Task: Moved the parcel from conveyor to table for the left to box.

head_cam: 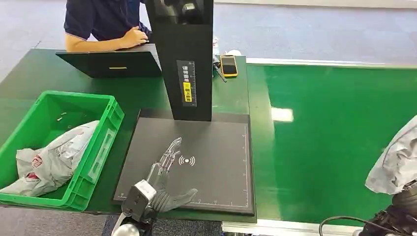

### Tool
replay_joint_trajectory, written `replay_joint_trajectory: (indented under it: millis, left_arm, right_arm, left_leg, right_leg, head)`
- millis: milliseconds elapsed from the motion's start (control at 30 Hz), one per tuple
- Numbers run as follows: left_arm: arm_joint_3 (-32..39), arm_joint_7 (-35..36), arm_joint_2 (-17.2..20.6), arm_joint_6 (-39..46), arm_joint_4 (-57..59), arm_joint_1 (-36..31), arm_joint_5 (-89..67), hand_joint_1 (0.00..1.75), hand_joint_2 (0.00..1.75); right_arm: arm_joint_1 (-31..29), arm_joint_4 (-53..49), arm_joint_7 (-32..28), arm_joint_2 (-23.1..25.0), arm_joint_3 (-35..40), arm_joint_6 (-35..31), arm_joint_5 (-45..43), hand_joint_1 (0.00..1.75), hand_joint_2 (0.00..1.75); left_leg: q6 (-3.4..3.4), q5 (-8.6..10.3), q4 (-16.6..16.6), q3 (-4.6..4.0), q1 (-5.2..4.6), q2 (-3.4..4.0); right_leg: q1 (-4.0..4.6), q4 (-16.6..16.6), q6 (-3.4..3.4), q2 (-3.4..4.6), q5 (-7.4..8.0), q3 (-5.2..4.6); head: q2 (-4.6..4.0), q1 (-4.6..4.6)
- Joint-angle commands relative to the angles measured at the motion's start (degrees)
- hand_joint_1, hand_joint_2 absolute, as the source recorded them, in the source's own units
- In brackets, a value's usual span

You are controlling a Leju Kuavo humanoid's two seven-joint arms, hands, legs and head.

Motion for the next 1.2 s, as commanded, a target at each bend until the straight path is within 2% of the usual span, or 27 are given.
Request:
replay_joint_trajectory:
  millis: [33, 167, 300, 333, 467, 567, 600, 700, 800, 933, 1200]
  left_arm:
    - [0.39, 0.05, -0.24, -0.13, 3.69, -1.73, -0.11, 0.0, 1.75]
    - [0.45, -0.28, -0.23, 0.37, 3.44, -1.67, -0.56, 0.0, 1.75]
    - [1.71, -1.26, -0.68, 3.81, 0.45, -0.46, -1.33, 0.0, 1.75]
    - [1.84, -1.39, -0.52, 4.76, -0.84, 0.27, -1.5, 0.0, 1.75]
    - [2.49, -2.12, 0.15, 8.56, -4.36, 1.85, -1.66, 0.0, 1.75]
    - [4.58, -4.21, 0.18, 14.38, -8.03, 2.45, 0.34, 0.0, 1.75]
    - [5.19, -4.7, 0.32, 16.0, -9.52, 2.69, 0.98, 0.0, 1.75]
    - [7.88, -8.93, 0.09, 23.3, -14.98, 4.05, 4.24, 0.0, 1.75]
    - [8.84, -10.97, 0.31, 25.4, -17.66, 5.68, 6.16, 0.0, 1.75]
    - [7.79, -11.66, 0.94, 25.48, -16.37, 4.92, 7.11, 0.0, 1.75]
    - [6.59, -10.96, 1.31, 26.98, -18.13, 5.96, 6.69, 0.0, 1.75]
  right_arm:
    - [0.83, -1.89, -0.1, 2.36, 2.05, 0.01, 0.35, 1.75, 1.75]
    - [1.0, -1.43, 0.4, 1.52, 3.7, 1.49, 0.86, 1.75, 1.75]
    - [2.35, -0.22, 1.61, 1.51, 17.37, 5.55, 10.5, 1.75, 1.75]
    - [2.85, -0.19, 2.02, 1.84, 20.39, 5.76, 12.39, 1.75, 1.75]
    - [2.25, 1.79, 4.99, 0.59, 28.14, 7.05, 16.37, 1.75, 1.75]
    - [-2.02, 9.31, 11.69, -1.97, 35.77, 12.36, 19.75, 1.75, 1.75]
    - [-3.3, 12.53, 13.15, -2.72, 38.77, 13.48, 21.73, 1.75, 1.75]
    - [-4.46, 20.33, 14.09, -4.43, 48.65, 15.79, 25.69, 1.75, 1.75]
    - [-4.76, 20.68, 14.03, -5.15, 51.01, 14.95, 26.4, 1.75, 1.75]
    - [-5.15, 18.81, 15.44, -7.81, 51.33, 13.95, 24.74, 1.75, 1.75]
    - [-9.83, 24.48, 17.51, -9.91, 52.44, 14.72, 23.9, 1.75, 1.75]
  left_leg:
    - [-0.01, 0.05, -0.08, 0.04, 0.01, -0.02]
    - [-0.01, 0.02, -0.04, 0.03, 0.01, 0.03]
    - [-0.01, 0.11, -0.2, 0.09, 0.06, 0.14]
    - [-0.03, 0.04, -0.14, 0.1, 0.08, 0.39]
    - [-0.07, -0.02, -0.13, 0.07, 0.1, 0.49]
    - [-0.06, 0.01, -0.07, 0.05, 0.07, 0.25]
    - [-0.07, 0.0, -0.11, 0.09, 0.13, 0.51]
    - [-0.06, 0.02, -0.22, 0.14, 0.2, 0.7]
    - [-0.07, 0.01, -0.1, 0.04, 0.2, 0.27]
    - [-0.06, 0.01, -0.09, 0.02, 0.15, 0.12]
    - [-0.03, 0.05, -0.1, 0.03, 0.12, 0.15]
  right_leg:
    - [0.03, -0.07, -0.09, -0.11, 0.02, 0.05]
    - [0.04, -0.04, -0.06, -0.03, 0.02, 0.03]
    - [0.11, -0.22, -0.17, -0.01, 0.15, 0.09]
    - [0.12, -0.15, -0.16, 0.25, 0.15, 0.0]
    - [0.15, -0.08, -0.18, 0.38, 0.11, 0.03]
    - [0.16, -0.04, -0.11, 0.18, 0.05, 0.01]
    - [0.22, -0.1, -0.15, 0.4, 0.14, -0.01]
    - [0.31, -0.17, -0.16, 0.58, 0.21, 0.07]
    - [0.29, -0.05, -0.12, 0.2, 0.06, 0.06]
    - [0.26, -0.04, -0.13, 0.04, -0.01, 0.06]
    - [0.1, -0.05, -0.12, 0.06, 0.04, 0.06]
  head:
    - [0.0, 0.0]
    - [0.0, 0.0]
    - [0.0, -0.02]
    - [0.0, 0.0]
    - [0.0, 0.0]
    - [0.0, -0.02]
    - [0.0, 0.0]
    - [0.0, 0.0]
    - [0.0, 0.02]
    - [0.0, 0.0]
    - [0.0, 0.0]
